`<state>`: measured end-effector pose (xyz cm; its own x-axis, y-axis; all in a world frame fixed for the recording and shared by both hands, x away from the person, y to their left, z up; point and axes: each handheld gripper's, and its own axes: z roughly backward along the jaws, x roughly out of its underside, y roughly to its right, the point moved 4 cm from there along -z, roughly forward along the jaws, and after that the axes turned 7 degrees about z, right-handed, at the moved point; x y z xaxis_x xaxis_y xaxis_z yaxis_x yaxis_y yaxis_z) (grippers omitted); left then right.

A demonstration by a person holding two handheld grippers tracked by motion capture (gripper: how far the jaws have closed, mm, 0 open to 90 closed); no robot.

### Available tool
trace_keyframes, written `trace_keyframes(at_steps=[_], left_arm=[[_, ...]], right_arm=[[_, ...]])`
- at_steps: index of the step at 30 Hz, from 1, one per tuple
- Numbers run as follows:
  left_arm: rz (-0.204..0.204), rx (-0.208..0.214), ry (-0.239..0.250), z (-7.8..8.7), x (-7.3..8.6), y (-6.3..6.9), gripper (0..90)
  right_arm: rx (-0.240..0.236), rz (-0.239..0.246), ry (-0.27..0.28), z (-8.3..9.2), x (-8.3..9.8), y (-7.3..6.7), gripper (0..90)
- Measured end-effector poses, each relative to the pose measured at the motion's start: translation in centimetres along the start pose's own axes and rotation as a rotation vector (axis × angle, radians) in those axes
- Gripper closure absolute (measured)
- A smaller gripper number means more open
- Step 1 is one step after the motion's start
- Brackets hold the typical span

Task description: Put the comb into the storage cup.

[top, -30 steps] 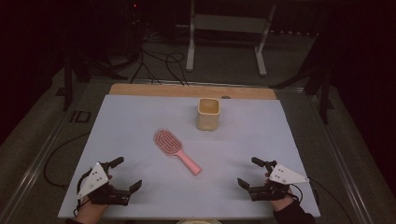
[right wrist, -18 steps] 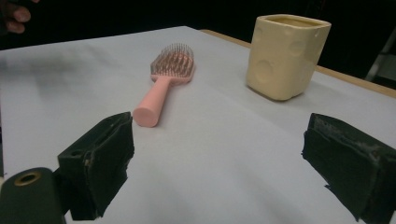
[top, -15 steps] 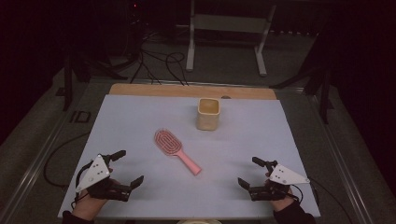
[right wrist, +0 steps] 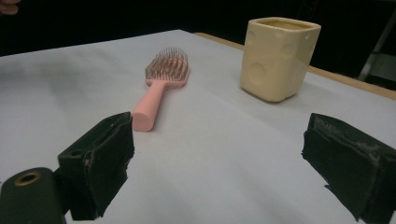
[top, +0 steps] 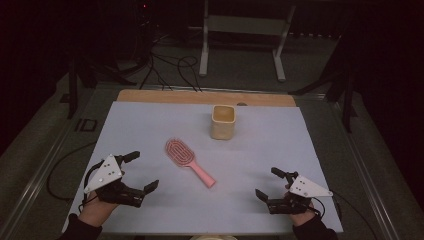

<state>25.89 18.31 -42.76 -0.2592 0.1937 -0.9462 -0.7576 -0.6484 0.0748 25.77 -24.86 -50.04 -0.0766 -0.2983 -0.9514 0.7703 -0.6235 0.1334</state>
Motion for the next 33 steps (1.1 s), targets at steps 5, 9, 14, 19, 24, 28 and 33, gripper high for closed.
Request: trace_keyframes(at_steps=[5,9,14,19,24,28,33], left_arm=[[0.003,0.017,-0.042,-1.0,-1.8,0.4,0.2],[0.012,0.048,-0.07,-2.5,-3.0,0.9,0.2],[-0.007,0.039,-0.09,-4.2,-3.7,1.4,0.2],[0.018,0.051,-0.152,-6.0,-4.0,1.8,0.2],[0.042,0.059,-0.172,-7.4,-4.0,1.6,0.4],[0.027,0.045,-0.196,-8.6,-3.8,1.6,1.2],[0.047,0.073,-0.232,-9.8,-3.3,1.8,3.7]], right_arm=[[-0.003,0.0,-0.001,-0.1,0.0,-0.1,8.8],[-0.005,0.002,-0.002,-0.2,0.0,-0.1,8.8],[-0.005,0.002,0.001,-0.2,-0.1,-0.2,8.8],[-0.003,0.003,0.011,-0.1,-0.2,-0.3,8.9],[0.012,-0.015,0.022,0.1,-0.2,0.0,8.9],[0.016,-0.017,0.017,0.1,-0.2,0.0,8.9],[0.015,-0.008,0.013,0.1,-0.2,-0.1,8.9]])
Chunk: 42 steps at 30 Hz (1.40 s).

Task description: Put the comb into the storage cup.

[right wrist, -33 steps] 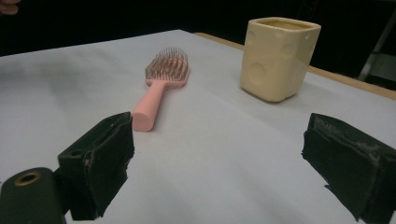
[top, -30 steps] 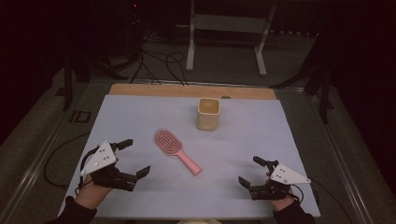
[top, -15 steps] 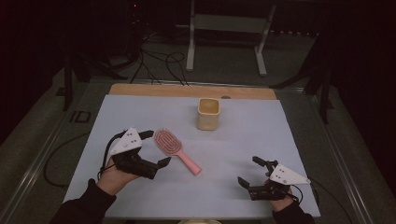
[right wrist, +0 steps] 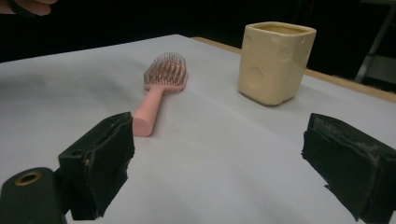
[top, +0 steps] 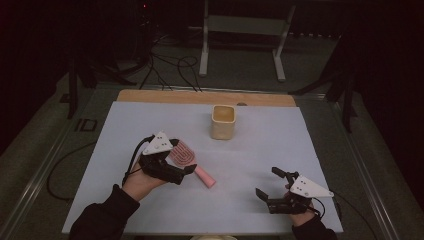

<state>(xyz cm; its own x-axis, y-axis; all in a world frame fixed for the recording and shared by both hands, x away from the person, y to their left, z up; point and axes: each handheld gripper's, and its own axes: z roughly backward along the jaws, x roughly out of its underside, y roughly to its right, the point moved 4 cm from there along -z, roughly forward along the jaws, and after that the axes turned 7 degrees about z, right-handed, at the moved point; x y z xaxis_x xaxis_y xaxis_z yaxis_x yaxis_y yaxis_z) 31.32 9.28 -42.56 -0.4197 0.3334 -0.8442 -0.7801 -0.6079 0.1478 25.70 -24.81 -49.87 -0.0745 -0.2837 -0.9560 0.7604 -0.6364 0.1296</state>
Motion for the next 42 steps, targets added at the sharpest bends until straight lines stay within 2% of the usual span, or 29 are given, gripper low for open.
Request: trace_keyframes(at_steps=[1,2,4,5,6,7,8,9,11,12,13,14,15,16,17,18,19,20,21,22,24,25,26,28,30,33,36,37,42], left_arm=[[0.012,0.03,0.006,-0.4,-0.1,0.1,4.0],[0.002,0.013,0.007,-0.6,-0.1,0.2,7.0],[0.011,0.043,0.0,-1.1,-0.2,0.4,9.5],[-0.003,0.02,-0.007,-1.5,-0.2,0.4,9.6],[-0.008,0.02,-0.006,-1.7,-0.3,0.5,14.0],[0.01,0.036,-0.018,-2.1,-0.2,0.5,16.1],[0.005,0.015,-0.019,-2.3,-0.2,0.6,16.4],[-0.003,0.014,-0.027,-2.6,-0.1,0.5,20.1],[0.024,0.019,-0.046,-3.1,0.1,0.4,22.2],[0.025,0.011,-0.043,-3.3,0.1,0.2,26.9],[0.047,0.028,-0.029,-3.4,0.2,0.1,30.5],[0.049,0.033,-0.04,-3.6,0.2,0.0,35.1],[0.021,0.001,-0.055,-3.9,0.3,-0.1,36.1],[0.04,0.025,-0.048,-4.1,0.3,-0.2,39.0],[0.05,0.028,-0.065,-4.4,0.3,-0.3,44.3],[0.03,0.006,-0.07,-4.6,0.3,-0.4,44.7],[0.045,0.026,-0.074,-4.9,0.3,-0.4,46.2],[0.048,0.02,-0.085,-5.2,0.3,-0.4,51.5],[0.034,0.013,-0.094,-5.5,0.3,-0.4,51.4],[0.048,0.038,-0.094,-5.7,0.4,-0.4,53.1],[0.031,0.029,-0.121,-6.4,0.8,-0.3,56.2],[0.045,0.043,-0.136,-6.8,1.0,-0.2,58.9],[0.042,0.036,-0.141,-7.0,1.1,-0.2,59.4],[0.045,0.048,-0.165,-7.6,1.4,0.0,65.8],[0.052,0.052,-0.182,-8.2,1.6,0.1,69.7],[0.06,0.046,-0.197,-8.9,1.8,0.3,75.0],[0.087,0.052,-0.217,-9.4,2.0,0.2,80.4],[0.08,0.037,-0.218,-9.6,2.1,0.1,80.9],[0.098,0.023,-0.237,-10.1,2.3,0.0,89.7]], right_arm=[[-0.002,-0.004,-0.001,0.0,0.0,0.0,8.9],[-0.001,-0.007,0.001,0.0,0.1,0.0,8.9],[-0.003,-0.007,-0.001,0.0,0.1,0.0,8.9],[-0.004,-0.005,0.001,0.0,0.1,0.0,8.9],[-0.002,0.002,-0.003,-0.1,0.1,0.0,8.9],[0.0,0.005,-0.005,-0.1,0.1,0.0,8.9],[-0.001,-0.001,-0.001,-0.1,0.1,0.0,8.9],[-0.001,0.002,-0.001,-0.1,0.1,0.0,8.9],[-0.002,-0.003,-0.002,0.0,0.0,0.0,8.9],[-0.007,-0.006,0.003,0.0,0.0,0.0,8.9],[-0.003,-0.004,0.003,0.0,0.1,0.0,9.0],[-0.003,-0.006,0.001,0.0,0.1,0.1,8.9],[-0.008,-0.005,0.0,-0.1,0.1,0.0,9.0],[-0.006,-0.001,-0.004,-0.1,0.2,0.0,8.9],[-0.008,-0.004,-0.005,-0.1,0.2,0.0,8.9],[-0.006,-0.004,-0.006,-0.1,0.1,0.0,9.0],[-0.007,-0.003,-0.002,-0.1,0.1,0.0,8.9],[-0.006,-0.001,-0.002,-0.1,0.1,0.0,9.0],[-0.003,0.004,-0.004,-0.1,0.1,0.0,9.0],[-0.004,-0.001,-0.004,-0.1,0.1,0.0,8.9],[-0.005,-0.002,-0.001,-0.1,0.2,0.1,8.9],[-0.008,-0.012,-0.005,-0.1,0.2,0.0,8.9],[-0.018,-0.017,-0.001,-0.1,0.2,0.0,9.0],[-0.018,-0.004,-0.007,-0.2,0.2,-0.2,9.0],[-0.025,-0.01,-0.005,-0.3,0.3,-0.1,9.0],[-0.022,-0.016,-0.004,-0.3,0.3,0.0,9.0],[-0.018,-0.011,-0.002,-0.2,0.3,0.1,9.0],[-0.018,-0.011,-0.001,-0.2,0.3,0.1,9.0],[-0.015,-0.021,0.002,-0.2,0.3,0.2,9.0]])
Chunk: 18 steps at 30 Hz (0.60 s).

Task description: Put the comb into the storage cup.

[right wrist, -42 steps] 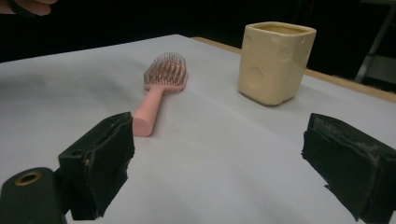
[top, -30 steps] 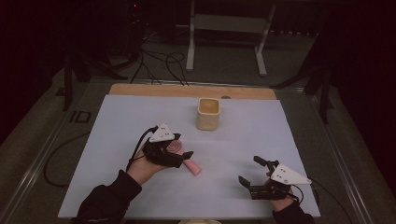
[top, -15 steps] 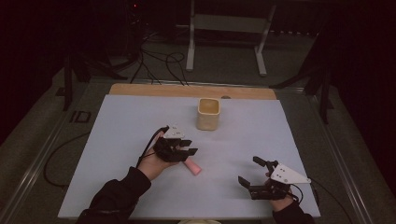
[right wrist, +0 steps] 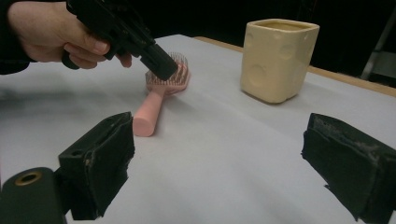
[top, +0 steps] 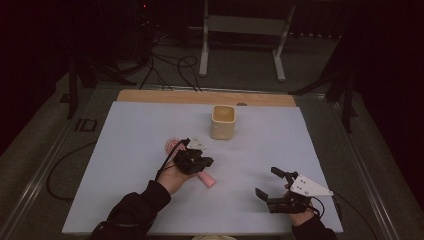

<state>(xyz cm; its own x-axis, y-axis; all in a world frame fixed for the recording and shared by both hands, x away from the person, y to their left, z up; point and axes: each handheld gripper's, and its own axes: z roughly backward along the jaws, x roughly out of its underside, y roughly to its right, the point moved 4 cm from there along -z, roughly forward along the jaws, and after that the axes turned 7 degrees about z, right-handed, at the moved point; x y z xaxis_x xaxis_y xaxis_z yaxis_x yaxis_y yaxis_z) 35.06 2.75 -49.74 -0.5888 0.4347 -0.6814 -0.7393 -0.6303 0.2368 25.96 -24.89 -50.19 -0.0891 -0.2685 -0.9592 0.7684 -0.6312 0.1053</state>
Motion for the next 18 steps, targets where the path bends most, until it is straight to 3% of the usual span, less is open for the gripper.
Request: trace_keyframes(at_steps=[18], left_arm=[[-0.007,0.05,-0.119,-2.4,1.0,1.0,90.0]], right_arm=[[-0.009,0.002,-0.008,-0.1,0.0,-0.2,9.0]])
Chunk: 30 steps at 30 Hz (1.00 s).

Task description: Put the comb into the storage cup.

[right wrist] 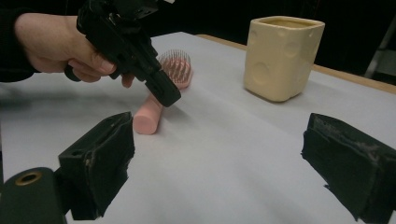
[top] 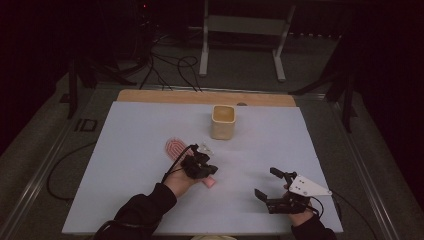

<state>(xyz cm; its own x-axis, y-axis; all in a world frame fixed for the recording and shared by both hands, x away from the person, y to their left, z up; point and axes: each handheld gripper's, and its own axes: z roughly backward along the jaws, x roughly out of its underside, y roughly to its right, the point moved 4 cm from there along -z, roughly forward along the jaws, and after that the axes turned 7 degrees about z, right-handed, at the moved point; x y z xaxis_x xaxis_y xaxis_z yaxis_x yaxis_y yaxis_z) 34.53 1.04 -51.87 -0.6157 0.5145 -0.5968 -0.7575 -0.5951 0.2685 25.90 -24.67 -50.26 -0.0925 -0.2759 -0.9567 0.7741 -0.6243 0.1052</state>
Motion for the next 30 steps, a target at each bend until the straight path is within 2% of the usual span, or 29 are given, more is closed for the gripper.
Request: trace_keyframes(at_steps=[13,15,28,30], left_arm=[[-0.01,0.002,-0.054,-0.8,0.5,0.0,90.0],[0.0,0.003,-0.053,-0.9,0.6,0.0,90.0],[0.004,0.005,-0.075,-0.8,1.1,0.2,90.0],[-0.006,0.001,-0.085,-0.6,1.2,0.2,90.0]], right_arm=[[0.001,-0.001,0.002,0.0,0.0,0.1,9.0],[0.0,-0.005,0.002,0.0,0.0,0.1,9.0],[-0.001,-0.008,-0.004,0.0,0.0,0.0,9.0],[0.0,-0.004,-0.004,0.0,0.0,0.0,9.0]])
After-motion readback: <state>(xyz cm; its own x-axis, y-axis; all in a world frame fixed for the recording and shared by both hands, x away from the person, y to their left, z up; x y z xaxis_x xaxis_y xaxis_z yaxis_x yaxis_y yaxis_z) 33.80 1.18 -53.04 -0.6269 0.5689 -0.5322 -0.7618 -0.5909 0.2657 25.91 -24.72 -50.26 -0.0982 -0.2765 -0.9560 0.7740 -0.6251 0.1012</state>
